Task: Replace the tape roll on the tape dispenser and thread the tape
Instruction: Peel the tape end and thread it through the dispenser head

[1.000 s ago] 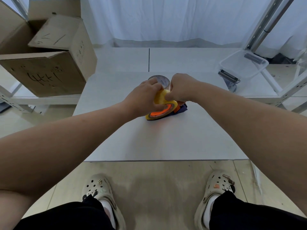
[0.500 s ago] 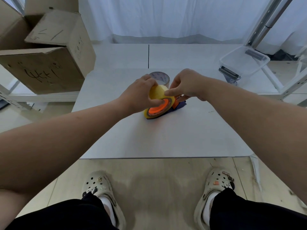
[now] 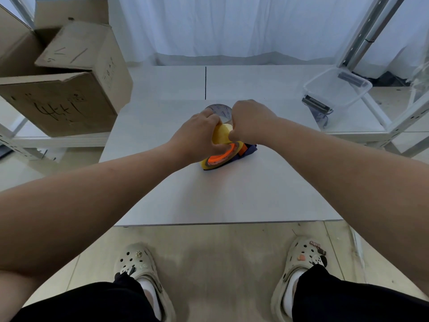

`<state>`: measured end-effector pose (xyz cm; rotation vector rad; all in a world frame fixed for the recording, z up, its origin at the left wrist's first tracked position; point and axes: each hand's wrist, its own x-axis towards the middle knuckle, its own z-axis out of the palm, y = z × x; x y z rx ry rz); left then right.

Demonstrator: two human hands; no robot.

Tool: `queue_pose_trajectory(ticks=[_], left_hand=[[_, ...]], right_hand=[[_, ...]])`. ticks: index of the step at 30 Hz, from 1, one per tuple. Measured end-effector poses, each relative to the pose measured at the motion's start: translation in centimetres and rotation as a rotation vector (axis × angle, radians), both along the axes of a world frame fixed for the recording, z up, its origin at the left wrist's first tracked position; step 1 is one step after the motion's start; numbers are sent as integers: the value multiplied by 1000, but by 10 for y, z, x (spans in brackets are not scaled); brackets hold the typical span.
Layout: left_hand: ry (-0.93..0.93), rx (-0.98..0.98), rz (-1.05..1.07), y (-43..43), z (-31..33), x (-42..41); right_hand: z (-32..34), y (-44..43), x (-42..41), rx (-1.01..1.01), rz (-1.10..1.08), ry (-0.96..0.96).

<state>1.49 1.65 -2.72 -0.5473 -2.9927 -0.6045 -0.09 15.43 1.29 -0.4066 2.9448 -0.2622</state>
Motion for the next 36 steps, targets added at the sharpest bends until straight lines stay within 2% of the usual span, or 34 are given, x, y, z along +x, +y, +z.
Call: queue_pose_trajectory(ticks=[4,11,13,16,24,30,36], left_hand=[[3,35,3,-2,-1,2],[-20,47,3,-7,-2,-1],[-23,53,1,-8,-2,-1],[-23,47,-4,-7,-1,-2],[-30,42,-7,-7,-1,-5],[-30,39,-7,-7,-2,-5],[-34,33,-3,-7,-1,-5]], right_hand=[[-7,7,-2,-92,29,-22],[-13,26,-9,-627,-203,-243],[-14,28,-10,-700,-209,-321],[-14,24,-7,-571,-126,-296],[-12,20,-9,-522,-104,-155],[-8,23,-9,-526,-88,-283],[-5,24,-9,-505,-83,-237]])
